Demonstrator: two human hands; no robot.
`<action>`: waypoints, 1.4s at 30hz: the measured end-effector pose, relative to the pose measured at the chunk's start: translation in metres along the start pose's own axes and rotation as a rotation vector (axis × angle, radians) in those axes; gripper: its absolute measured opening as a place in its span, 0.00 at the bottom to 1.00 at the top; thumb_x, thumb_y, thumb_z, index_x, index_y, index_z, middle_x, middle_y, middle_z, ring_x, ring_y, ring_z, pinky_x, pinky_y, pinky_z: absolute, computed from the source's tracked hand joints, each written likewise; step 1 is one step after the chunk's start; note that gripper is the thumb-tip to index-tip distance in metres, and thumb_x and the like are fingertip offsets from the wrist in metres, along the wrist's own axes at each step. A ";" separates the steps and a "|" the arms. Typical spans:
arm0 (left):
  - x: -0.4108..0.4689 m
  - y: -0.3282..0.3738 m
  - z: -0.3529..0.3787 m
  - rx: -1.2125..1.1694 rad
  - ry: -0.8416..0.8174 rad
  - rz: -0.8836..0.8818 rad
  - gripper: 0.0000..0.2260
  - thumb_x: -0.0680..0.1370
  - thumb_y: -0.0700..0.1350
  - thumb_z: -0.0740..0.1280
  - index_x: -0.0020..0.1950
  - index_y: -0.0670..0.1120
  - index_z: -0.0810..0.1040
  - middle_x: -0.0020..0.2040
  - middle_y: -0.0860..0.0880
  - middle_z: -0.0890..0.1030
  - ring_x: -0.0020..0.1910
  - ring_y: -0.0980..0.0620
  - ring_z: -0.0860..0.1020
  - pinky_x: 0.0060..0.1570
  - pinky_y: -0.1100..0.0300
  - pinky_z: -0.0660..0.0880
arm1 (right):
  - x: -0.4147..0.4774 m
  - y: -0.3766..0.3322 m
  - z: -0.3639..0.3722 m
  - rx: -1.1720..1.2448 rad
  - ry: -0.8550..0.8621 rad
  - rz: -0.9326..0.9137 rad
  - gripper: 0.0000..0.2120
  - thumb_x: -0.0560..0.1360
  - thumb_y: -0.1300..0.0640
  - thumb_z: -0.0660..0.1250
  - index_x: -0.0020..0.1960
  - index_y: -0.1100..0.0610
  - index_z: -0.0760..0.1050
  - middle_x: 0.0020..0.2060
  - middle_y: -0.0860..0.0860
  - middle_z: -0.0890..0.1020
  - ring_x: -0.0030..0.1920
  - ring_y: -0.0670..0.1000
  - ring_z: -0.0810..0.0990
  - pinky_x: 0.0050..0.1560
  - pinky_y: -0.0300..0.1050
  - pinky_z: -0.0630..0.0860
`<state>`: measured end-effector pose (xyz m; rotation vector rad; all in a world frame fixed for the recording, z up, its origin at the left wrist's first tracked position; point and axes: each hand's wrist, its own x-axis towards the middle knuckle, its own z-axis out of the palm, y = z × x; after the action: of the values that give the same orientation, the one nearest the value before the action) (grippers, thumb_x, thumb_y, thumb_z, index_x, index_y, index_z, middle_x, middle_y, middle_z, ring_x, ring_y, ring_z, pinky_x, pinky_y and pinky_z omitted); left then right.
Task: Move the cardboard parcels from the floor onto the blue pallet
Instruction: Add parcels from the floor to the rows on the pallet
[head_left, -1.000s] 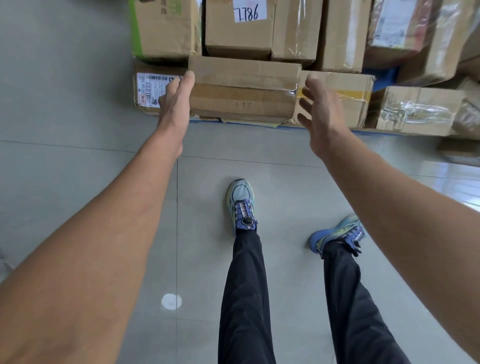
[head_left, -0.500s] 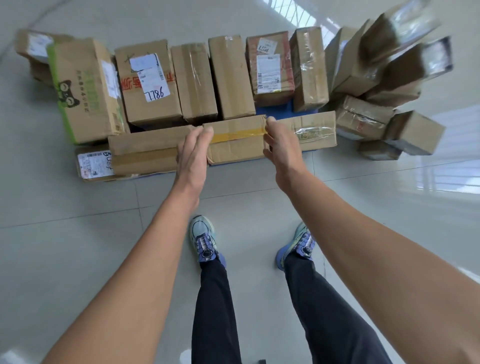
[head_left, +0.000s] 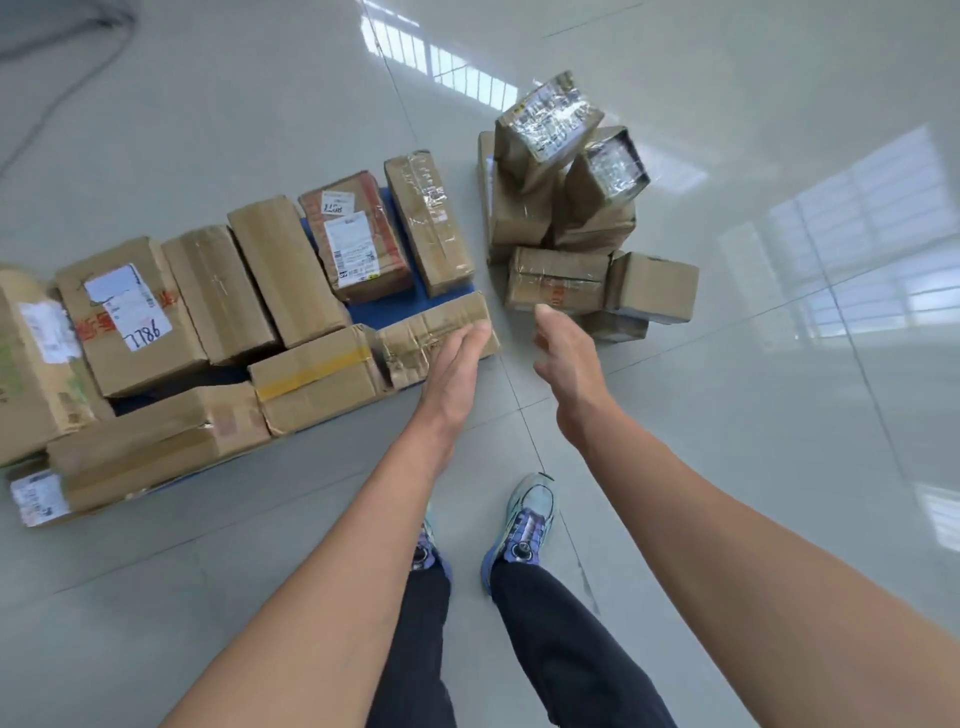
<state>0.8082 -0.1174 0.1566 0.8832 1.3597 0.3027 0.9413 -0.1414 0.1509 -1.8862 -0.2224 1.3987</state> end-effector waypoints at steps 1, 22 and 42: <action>0.007 0.003 0.010 0.012 -0.013 -0.011 0.18 0.79 0.66 0.59 0.67 0.63 0.72 0.72 0.58 0.71 0.73 0.57 0.67 0.77 0.45 0.61 | 0.006 0.000 -0.008 0.003 0.018 0.011 0.19 0.84 0.46 0.61 0.70 0.54 0.77 0.68 0.47 0.79 0.69 0.47 0.76 0.76 0.56 0.68; 0.168 0.006 0.174 0.227 -0.289 -0.214 0.20 0.84 0.63 0.56 0.70 0.55 0.74 0.78 0.49 0.66 0.77 0.48 0.62 0.64 0.53 0.59 | 0.175 0.018 -0.178 0.080 0.332 0.212 0.18 0.82 0.42 0.62 0.69 0.46 0.74 0.66 0.40 0.76 0.72 0.48 0.71 0.75 0.53 0.65; 0.237 -0.028 0.278 0.112 -0.044 -0.294 0.32 0.83 0.65 0.56 0.85 0.54 0.55 0.85 0.52 0.52 0.83 0.44 0.48 0.78 0.45 0.47 | 0.286 0.050 -0.259 -0.081 0.137 0.182 0.24 0.78 0.42 0.60 0.62 0.59 0.76 0.58 0.50 0.80 0.59 0.53 0.77 0.63 0.49 0.71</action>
<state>1.1125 -0.0823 -0.0447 0.7637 1.4535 -0.0193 1.2634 -0.1406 -0.0664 -2.1039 -0.0409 1.3900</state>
